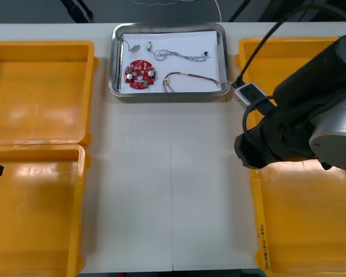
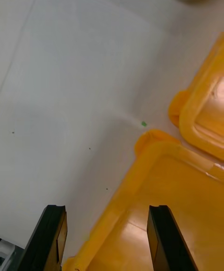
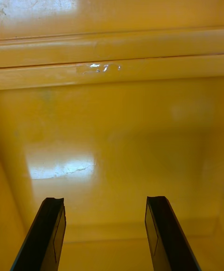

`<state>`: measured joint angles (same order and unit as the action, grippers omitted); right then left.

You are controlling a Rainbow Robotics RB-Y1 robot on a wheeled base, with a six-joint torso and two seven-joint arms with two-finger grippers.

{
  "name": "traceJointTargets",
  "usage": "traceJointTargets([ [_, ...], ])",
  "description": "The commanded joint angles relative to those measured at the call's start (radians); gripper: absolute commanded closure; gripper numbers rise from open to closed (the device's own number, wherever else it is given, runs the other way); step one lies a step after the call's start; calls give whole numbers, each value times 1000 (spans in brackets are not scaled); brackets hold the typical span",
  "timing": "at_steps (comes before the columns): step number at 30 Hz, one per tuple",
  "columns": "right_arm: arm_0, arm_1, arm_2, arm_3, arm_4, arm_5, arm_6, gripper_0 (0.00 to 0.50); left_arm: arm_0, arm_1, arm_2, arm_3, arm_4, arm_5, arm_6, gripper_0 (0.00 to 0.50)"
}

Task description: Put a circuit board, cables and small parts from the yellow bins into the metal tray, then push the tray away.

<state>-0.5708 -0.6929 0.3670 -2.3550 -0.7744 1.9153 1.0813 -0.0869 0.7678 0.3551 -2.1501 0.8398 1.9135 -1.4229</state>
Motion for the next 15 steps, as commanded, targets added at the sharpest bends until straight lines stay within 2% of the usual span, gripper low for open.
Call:
traceJointTargets([
  [1, 109, -68, -103, -76, 7, 5, -57, 0, 19, -10, 30, -27, -8, 6, -93, 0],
  [12, 292, -83, -298, -84, 11, 5, -52, 0, 19, -10, 30, -27, -8, 6, -93, 0],
  [15, 325, -83, -323, -84, 32, 5, -44, 0, 19, -10, 30, -27, -8, 6, -93, 0],
])
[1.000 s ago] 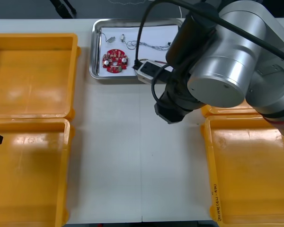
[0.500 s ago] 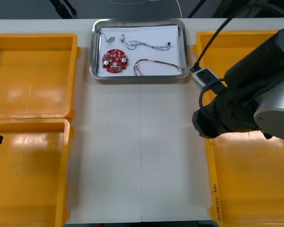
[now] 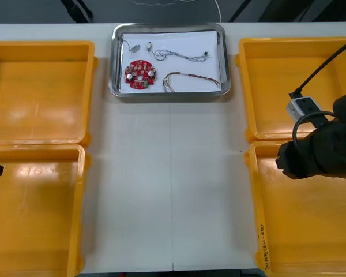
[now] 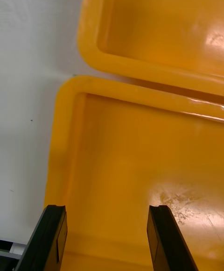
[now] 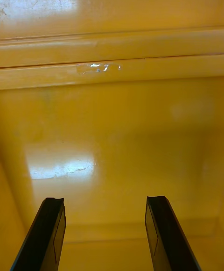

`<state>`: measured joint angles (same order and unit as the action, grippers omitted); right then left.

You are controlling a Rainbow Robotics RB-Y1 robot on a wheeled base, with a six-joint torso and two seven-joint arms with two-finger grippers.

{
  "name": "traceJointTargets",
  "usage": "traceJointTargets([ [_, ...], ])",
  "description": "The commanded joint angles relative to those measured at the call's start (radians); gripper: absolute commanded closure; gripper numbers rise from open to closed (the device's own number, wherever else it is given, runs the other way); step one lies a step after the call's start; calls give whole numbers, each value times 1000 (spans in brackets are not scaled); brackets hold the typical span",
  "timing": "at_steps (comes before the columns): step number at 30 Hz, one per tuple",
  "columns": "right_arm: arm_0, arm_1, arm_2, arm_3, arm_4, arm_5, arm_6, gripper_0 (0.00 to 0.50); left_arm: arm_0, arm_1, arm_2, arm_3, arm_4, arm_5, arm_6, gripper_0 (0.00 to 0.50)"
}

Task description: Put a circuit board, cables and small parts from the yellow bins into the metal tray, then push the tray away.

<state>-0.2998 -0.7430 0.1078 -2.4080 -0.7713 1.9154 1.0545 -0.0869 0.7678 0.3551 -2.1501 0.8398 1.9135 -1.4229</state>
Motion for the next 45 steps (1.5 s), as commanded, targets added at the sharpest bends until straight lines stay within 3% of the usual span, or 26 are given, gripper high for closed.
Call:
traceJointTargets([
  [1, 65, -33, -68, -31, 40, 4, -16, 0, 19, -10, 30, -27, -8, 6, -93, 0],
  [7, 119, -35, -79, -26, 89, 4, -11, 0, 19, -10, 30, -27, -8, 6, -93, 0],
  [23, 151, -30, -125, 53, 63, -56, 39, 0, 19, -10, 30, -27, -8, 6, -93, 0],
  [32, 154, 22, -198, 109, 46, -67, 157, 0, 19, -10, 30, -27, -8, 6, -93, 0],
  [45, 156, 30, -204, 116, 46, -72, 165, 0, 19, -10, 30, -27, -8, 6, -93, 0],
])
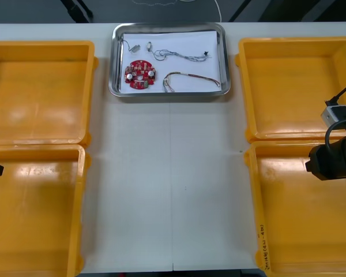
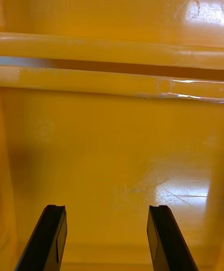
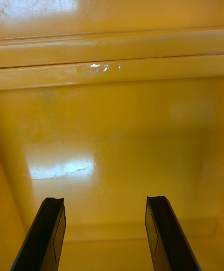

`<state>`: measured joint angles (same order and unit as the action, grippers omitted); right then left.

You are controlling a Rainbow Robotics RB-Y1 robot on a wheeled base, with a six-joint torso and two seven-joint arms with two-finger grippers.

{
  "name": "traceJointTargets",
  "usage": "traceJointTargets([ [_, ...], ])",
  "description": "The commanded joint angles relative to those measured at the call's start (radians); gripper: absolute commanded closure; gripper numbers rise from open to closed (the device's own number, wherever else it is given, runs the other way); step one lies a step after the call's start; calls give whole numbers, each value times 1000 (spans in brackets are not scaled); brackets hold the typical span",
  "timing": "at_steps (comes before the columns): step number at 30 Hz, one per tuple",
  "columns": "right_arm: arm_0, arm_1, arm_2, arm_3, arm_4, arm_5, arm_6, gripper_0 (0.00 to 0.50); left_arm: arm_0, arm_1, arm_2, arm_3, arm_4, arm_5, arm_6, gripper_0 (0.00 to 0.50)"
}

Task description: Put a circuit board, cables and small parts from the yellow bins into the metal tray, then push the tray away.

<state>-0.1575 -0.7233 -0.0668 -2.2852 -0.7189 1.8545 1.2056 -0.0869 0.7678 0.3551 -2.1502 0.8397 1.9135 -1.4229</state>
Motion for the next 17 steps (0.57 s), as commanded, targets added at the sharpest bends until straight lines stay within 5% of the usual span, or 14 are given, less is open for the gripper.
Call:
traceJointTargets([
  [1, 15, 10, -30, -7, -8, -11, 14, 0, 19, -10, 30, -27, -8, 6, -93, 0],
  [17, 22, 11, -30, -7, -21, -3, 9, 0, 19, -10, 30, -27, -8, 6, -93, 0],
])
